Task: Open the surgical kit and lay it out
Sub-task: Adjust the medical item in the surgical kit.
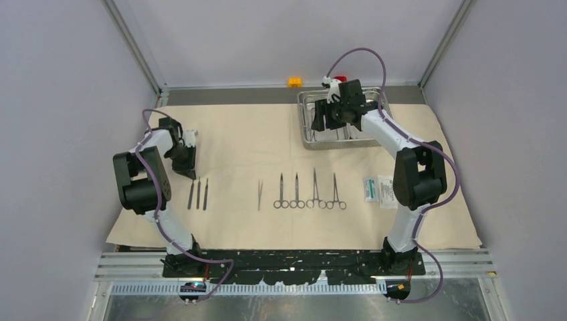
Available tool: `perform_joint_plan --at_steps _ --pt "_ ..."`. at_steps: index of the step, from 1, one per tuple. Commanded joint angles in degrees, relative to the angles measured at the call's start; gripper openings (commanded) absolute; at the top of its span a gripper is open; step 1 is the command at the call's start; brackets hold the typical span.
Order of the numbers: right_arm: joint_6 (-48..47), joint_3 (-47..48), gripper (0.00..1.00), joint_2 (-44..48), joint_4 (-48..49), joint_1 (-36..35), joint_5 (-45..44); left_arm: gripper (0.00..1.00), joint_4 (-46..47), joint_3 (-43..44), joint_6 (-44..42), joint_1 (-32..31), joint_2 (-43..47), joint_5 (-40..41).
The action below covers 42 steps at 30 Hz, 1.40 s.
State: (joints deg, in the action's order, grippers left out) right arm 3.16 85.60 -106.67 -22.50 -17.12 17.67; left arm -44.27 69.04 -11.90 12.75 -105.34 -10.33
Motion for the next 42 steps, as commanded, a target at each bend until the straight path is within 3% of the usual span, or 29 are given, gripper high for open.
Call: perform_joint_plan --at_steps 1,28,42 --pt "0.45 -0.32 0.64 0.32 1.63 0.27 0.69 0.09 0.08 -0.98 0.41 -0.23 2.42 -0.88" --pt "1.00 -0.40 0.64 -0.25 2.28 0.29 0.60 0.15 -0.69 0.87 3.09 -0.21 2.95 -0.88" --pt "1.36 0.11 0.64 -0.62 2.28 0.25 0.70 0.08 -0.82 2.23 3.44 -0.11 2.64 -0.48"
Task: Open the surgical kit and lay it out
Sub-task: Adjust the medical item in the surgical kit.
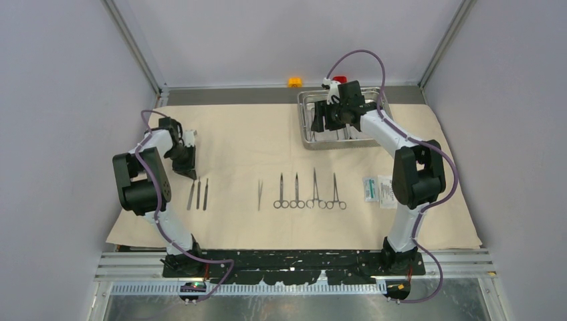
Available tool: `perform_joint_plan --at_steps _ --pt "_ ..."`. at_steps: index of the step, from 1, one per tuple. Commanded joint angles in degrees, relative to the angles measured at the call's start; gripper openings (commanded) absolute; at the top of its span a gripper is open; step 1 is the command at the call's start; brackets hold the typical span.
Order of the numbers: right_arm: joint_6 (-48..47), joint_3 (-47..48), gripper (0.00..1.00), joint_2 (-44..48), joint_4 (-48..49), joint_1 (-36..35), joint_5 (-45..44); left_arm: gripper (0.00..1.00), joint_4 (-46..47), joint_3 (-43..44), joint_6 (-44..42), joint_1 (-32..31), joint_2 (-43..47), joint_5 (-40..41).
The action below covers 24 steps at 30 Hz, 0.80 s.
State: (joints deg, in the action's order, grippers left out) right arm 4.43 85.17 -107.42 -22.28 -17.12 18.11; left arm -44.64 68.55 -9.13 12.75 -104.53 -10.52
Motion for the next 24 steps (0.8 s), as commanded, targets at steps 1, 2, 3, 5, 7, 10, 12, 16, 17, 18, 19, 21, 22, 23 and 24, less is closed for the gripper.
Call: perform_joint_plan --at_steps 1,2,3,5,7,10,12,16,17,18,19,21,22,23,24 --pt "0.12 0.45 0.64 0.15 2.05 0.25 0.25 0.08 -0.48 2.77 0.61 -0.08 1.87 -0.18" --pt "0.10 0.40 0.64 0.18 2.00 0.27 0.19 0.08 -0.59 2.93 0.69 -0.05 1.86 -0.15" --pt "0.09 0.31 0.64 0.19 2.06 0.25 0.19 0.08 -0.64 3.03 0.75 -0.01 1.77 -0.15" --pt "0.13 0.19 0.64 0.27 2.05 0.21 0.17 0.08 -0.71 3.09 0.86 -0.03 1.78 -0.05" --pt "0.09 0.11 0.64 0.29 2.07 0.23 0.24 0.08 -0.73 3.08 0.94 -0.03 1.79 -0.02" --pt "0.06 0.03 0.64 0.32 2.05 0.26 0.26 0.08 -0.80 2.87 0.85 -0.02 1.74 -0.11" --pt "0.06 0.00 0.64 0.28 2.10 0.26 0.26 0.09 -0.70 2.55 0.70 -0.05 1.79 -0.02" --pt "0.30 0.03 0.64 0.19 2.18 0.25 0.35 0.10 -0.59 2.00 0.60 -0.07 2.04 0.32" --pt "0.35 0.00 0.64 0.19 2.23 0.25 0.35 0.10 -0.56 1.99 0.56 -0.02 2.11 0.33" --pt "0.37 -0.07 0.64 0.07 2.20 0.25 0.35 0.11 -0.53 1.86 0.52 -0.03 2.14 0.36" --pt "0.30 -0.03 0.64 0.02 2.22 0.25 0.35 0.11 -0.57 1.78 0.51 -0.06 2.21 0.43" --pt "0.33 -0.09 0.64 -0.07 2.16 0.25 0.35 0.11 -0.53 1.61 0.40 -0.05 2.22 0.42" --pt "0.39 -0.16 0.64 -0.07 2.27 0.29 0.35 0.11 -0.50 1.51 0.41 -0.01 2.23 0.42" --pt "0.43 -0.20 0.64 -0.07 2.37 0.26 0.35 0.12 -0.55 1.50 0.42 -0.03 2.22 0.43" --pt "0.44 -0.25 0.64 -0.07 2.41 0.29 0.35 0.12 -0.61 1.52 0.42 -0.01 2.31 0.53"
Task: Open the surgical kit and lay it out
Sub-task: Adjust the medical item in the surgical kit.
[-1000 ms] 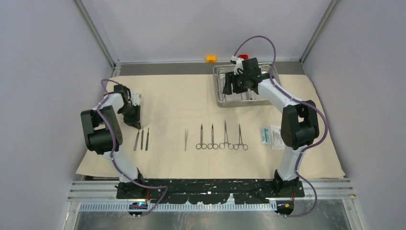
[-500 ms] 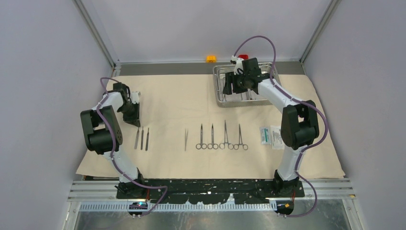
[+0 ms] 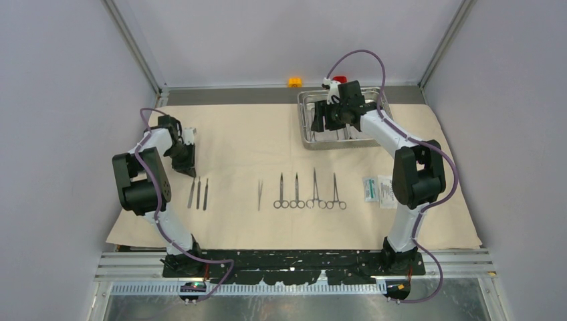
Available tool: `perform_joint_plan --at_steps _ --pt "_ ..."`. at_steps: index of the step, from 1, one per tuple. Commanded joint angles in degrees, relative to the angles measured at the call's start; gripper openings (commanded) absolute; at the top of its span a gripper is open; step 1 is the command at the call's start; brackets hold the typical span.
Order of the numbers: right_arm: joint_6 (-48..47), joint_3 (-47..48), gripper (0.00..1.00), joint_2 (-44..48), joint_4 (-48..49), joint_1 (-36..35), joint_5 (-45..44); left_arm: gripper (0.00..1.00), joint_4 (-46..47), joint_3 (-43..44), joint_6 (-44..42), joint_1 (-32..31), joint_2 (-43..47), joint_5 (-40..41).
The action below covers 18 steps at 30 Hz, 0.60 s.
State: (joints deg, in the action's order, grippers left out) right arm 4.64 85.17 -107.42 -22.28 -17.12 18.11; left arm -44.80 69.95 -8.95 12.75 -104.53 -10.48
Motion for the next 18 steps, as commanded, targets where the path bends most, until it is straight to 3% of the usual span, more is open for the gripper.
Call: perform_joint_plan --at_steps 1,10,18 --pt "0.19 -0.26 0.64 -0.07 2.41 0.26 0.38 0.13 -0.47 0.02 0.15 -0.02 2.32 0.58" --pt "-1.00 0.92 0.64 -0.31 2.29 0.25 -0.91 0.24 -0.86 0.65 0.01 0.43 4.95 0.78" --pt "-3.53 6.13 0.64 -3.44 2.14 0.25 -5.79 0.49 -0.32 2.14 -0.35 0.45 10.28 0.15"
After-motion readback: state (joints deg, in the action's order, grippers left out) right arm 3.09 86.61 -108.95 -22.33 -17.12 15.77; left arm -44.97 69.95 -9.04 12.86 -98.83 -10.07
